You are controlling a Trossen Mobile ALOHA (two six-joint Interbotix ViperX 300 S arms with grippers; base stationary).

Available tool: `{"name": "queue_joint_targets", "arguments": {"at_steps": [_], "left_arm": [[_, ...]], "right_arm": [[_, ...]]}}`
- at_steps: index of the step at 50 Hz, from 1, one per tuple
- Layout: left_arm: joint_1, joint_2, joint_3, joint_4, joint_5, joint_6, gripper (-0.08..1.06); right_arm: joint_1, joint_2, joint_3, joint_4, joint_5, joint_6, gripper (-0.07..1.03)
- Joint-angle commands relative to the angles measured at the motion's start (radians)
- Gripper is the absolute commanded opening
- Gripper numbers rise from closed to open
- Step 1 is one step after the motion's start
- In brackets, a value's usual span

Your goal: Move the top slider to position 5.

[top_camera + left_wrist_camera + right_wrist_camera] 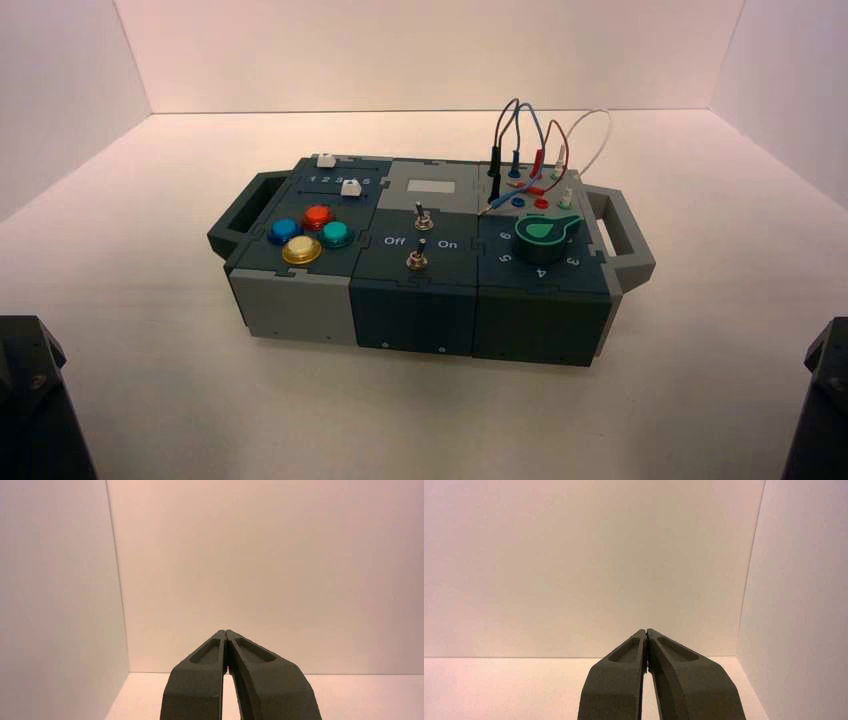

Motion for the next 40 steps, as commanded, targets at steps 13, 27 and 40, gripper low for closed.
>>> {"name": "queue_joint_targets", "arguments": {"at_steps": [13,27,40], "left_arm": [[0.000,0.006,-0.035,0.000,0.015,0.003,-0.03],[-0.020,0.061,-0.084,0.000,0.141,0.003,-0.03],[-0.100,0.152,-0.147,0.000,0.305,0.003,-0.03]], "right_arm": [[0.028,0.014,-0.031,-0.003,0.002,-0.002,-0.02],[0.110,0.040,-0.057,-0.005,0.075,-0.005,-0.02],[0.250,0.118,-0.118,-0.002,0.235,0.000,-0.02]]}}
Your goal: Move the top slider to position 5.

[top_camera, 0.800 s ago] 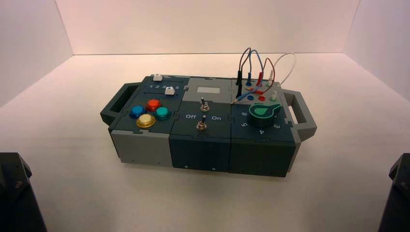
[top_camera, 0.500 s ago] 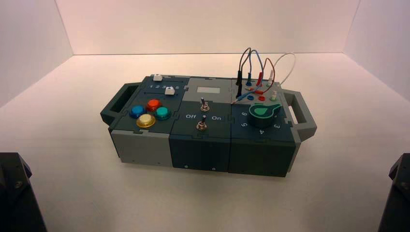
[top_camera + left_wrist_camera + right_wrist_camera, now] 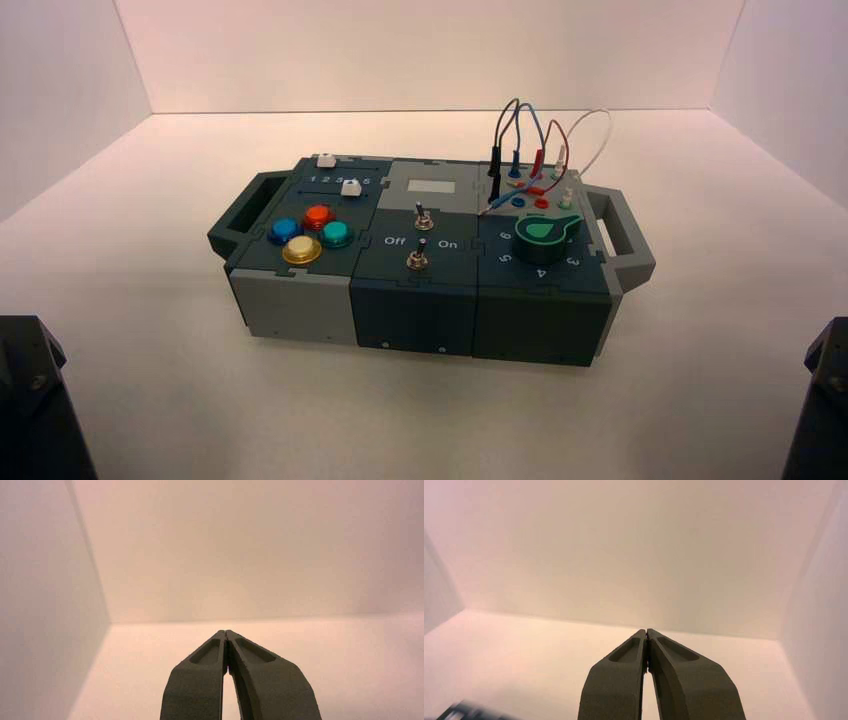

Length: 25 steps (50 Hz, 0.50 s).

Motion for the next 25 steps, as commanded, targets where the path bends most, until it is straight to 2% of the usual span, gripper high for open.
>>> {"name": "queue_joint_targets", "arguments": {"at_steps": [1,11,18,25], "left_arm": [[-0.041,0.061,-0.069,-0.002,0.089,0.002,-0.03],[-0.092,0.160,-0.115,-0.005,0.206,0.002,-0.03],[-0.127,0.224,-0.143,-0.006,0.253,0.002,-0.03],[-0.150,0.284,-0.173,-0.025,0.287,0.000,-0.03]], "right_arm": [[0.095,0.067,-0.074,0.003,0.087,0.005,-0.02],[0.213,0.147,-0.114,0.012,0.163,0.006,-0.02],[0.281,0.201,-0.144,0.029,0.206,0.011,-0.02],[0.325,0.276,-0.198,0.037,0.268,0.008,-0.02]]}}
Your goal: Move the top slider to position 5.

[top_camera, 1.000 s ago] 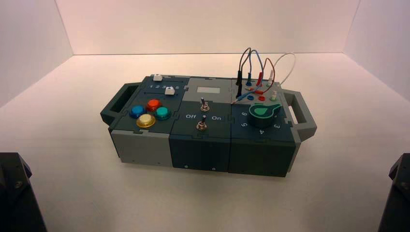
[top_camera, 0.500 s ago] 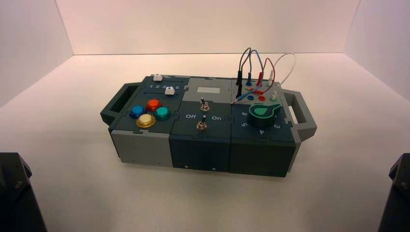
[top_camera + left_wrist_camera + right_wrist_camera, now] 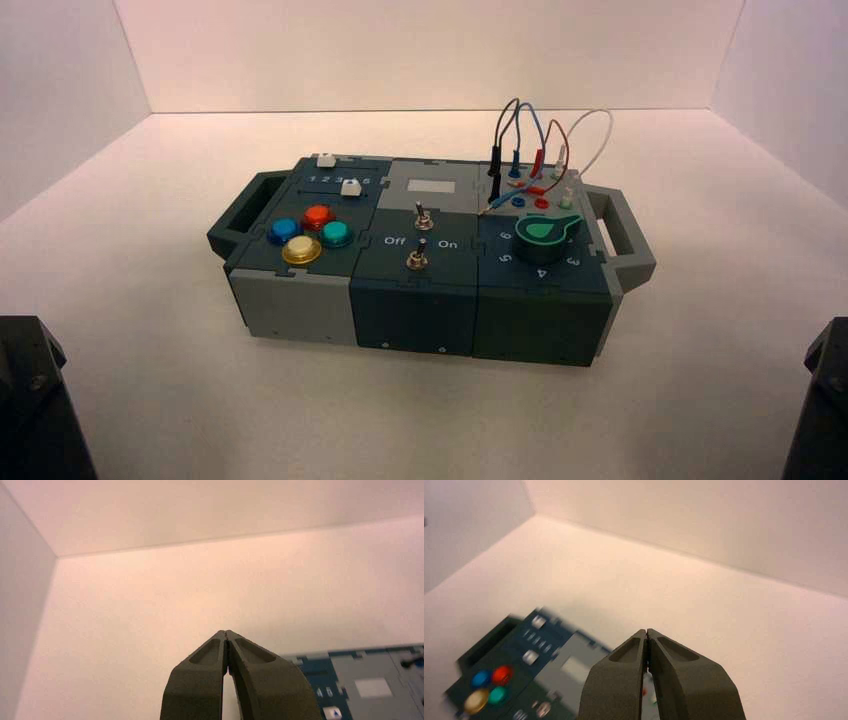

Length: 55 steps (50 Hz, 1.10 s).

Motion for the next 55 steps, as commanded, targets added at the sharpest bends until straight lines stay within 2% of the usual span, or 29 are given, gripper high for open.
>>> {"name": "queue_joint_targets", "arguments": {"at_steps": [1,9,16,31,37,44,55], "left_arm": [[-0.020,0.044,-0.054,-0.018,0.025,0.000,-0.03],[-0.035,0.114,-0.091,-0.023,0.075,0.000,-0.03],[-0.055,0.190,-0.143,-0.023,0.124,0.000,-0.03],[-0.140,0.344,-0.218,-0.029,0.152,-0.017,-0.03],[-0.155,0.400,-0.233,-0.043,0.152,-0.021,-0.03],[-0.163,0.494,-0.252,-0.095,0.160,-0.021,-0.03],[-0.187,0.606,-0.279,-0.123,0.170,-0.025,-0.03]], "right_arm": [[0.031,0.052,-0.075,0.006,0.034,0.002,-0.02],[0.054,0.127,-0.130,0.006,0.074,-0.002,-0.02],[0.081,0.204,-0.166,0.005,0.074,-0.005,-0.02],[0.086,0.353,-0.224,-0.003,0.075,-0.018,-0.02],[0.086,0.367,-0.233,-0.011,0.074,-0.018,-0.02],[0.086,0.376,-0.235,-0.012,0.071,-0.018,-0.02],[0.086,0.388,-0.233,-0.009,0.064,-0.017,-0.02]]}}
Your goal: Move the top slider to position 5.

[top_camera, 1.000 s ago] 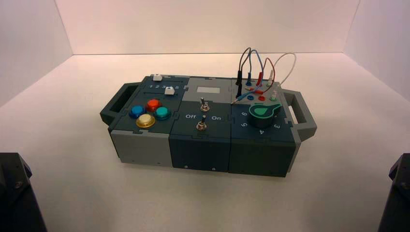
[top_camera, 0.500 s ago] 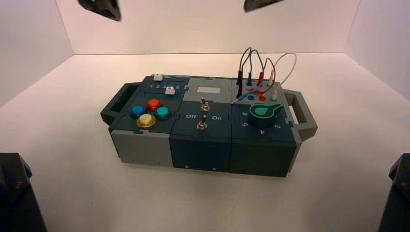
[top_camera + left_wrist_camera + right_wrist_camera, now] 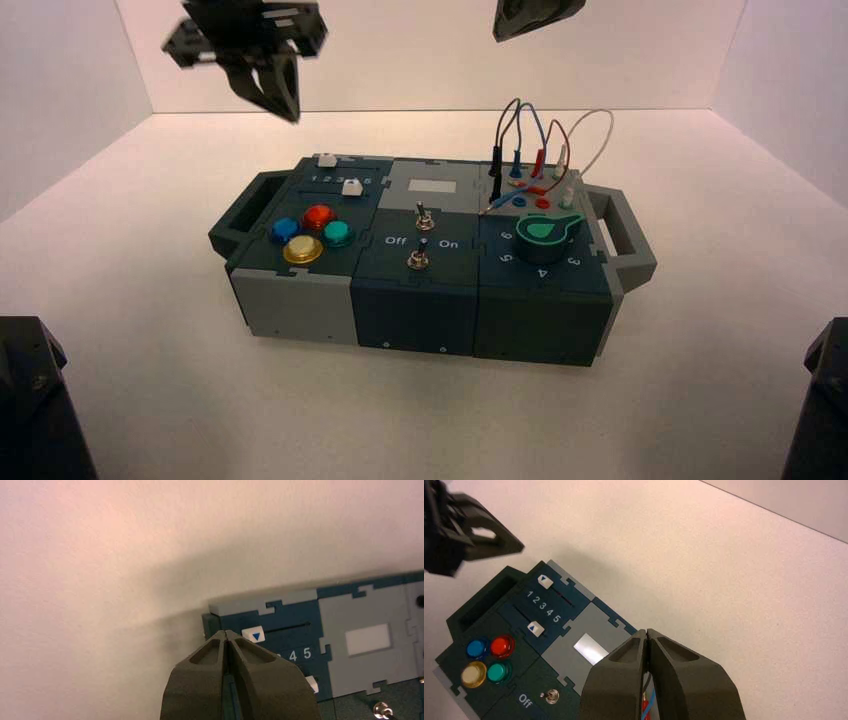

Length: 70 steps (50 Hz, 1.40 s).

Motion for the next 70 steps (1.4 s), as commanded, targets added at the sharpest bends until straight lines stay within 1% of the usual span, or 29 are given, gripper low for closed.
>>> {"name": "queue_joint_targets", "arguments": {"at_steps": [1,5,23,70], "left_arm": [[-0.017,0.028,-0.040,-0.012,0.002,-0.005,-0.03],[-0.023,0.060,-0.052,-0.018,0.002,-0.005,-0.03],[-0.049,0.118,-0.077,-0.021,0.002,-0.006,-0.03],[-0.071,0.153,-0.095,-0.021,0.000,-0.006,-0.03]], "right_arm": [[0.006,-0.002,-0.028,0.002,-0.011,0.000,-0.02],[0.006,-0.002,-0.028,0.002,-0.014,0.002,-0.02],[0.006,-0.006,-0.029,0.003,-0.015,0.003,-0.02],[0.006,-0.011,-0.029,0.003,-0.015,0.003,-0.02]]}}
